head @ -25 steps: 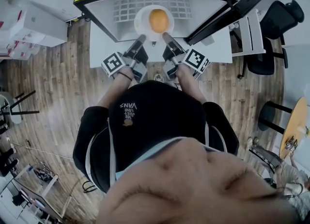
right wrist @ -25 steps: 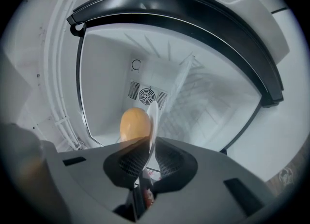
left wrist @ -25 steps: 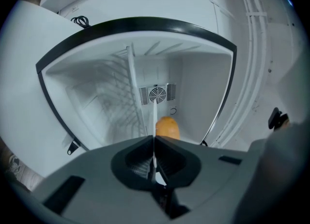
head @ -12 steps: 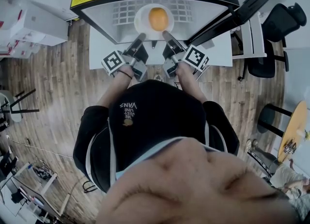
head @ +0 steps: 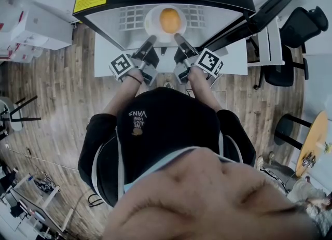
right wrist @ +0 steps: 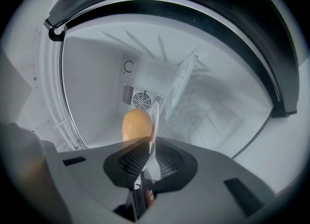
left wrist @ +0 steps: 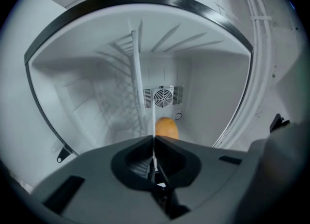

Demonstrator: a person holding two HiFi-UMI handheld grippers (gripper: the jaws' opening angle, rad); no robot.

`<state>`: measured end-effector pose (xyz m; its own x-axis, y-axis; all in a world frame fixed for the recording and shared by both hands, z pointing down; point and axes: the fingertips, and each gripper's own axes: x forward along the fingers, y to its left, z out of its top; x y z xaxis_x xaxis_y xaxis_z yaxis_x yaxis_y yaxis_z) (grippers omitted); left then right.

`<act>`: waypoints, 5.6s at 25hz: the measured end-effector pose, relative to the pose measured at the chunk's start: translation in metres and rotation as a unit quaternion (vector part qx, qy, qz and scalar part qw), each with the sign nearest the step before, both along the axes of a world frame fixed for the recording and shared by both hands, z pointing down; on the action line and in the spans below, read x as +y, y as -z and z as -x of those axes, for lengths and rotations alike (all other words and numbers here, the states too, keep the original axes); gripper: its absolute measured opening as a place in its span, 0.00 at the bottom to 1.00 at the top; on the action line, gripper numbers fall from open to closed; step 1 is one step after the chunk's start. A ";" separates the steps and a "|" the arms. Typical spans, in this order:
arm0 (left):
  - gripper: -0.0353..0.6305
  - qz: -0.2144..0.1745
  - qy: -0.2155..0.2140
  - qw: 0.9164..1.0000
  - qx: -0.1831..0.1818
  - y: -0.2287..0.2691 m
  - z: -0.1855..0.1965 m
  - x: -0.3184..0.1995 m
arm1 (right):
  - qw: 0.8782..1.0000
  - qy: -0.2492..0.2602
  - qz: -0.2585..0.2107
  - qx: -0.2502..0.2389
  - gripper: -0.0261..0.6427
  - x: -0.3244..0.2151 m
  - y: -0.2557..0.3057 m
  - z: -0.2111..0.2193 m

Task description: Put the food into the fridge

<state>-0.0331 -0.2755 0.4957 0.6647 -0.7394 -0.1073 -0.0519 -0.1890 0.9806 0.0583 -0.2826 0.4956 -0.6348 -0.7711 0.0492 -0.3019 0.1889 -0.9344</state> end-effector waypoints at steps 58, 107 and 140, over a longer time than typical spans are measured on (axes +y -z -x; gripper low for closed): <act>0.09 -0.007 -0.006 0.999 0.042 0.010 -0.001 -0.007 | 1.000 -0.029 -0.003 0.002 0.11 -0.033 0.007 -0.003; 0.09 0.005 -0.003 0.999 0.053 0.004 -0.008 -0.013 | 0.999 -0.012 -0.030 0.038 0.23 -0.029 0.015 -0.006; 0.09 0.002 0.004 0.999 0.054 0.003 -0.007 -0.021 | 0.999 0.015 -0.030 0.043 0.06 -0.008 0.007 0.010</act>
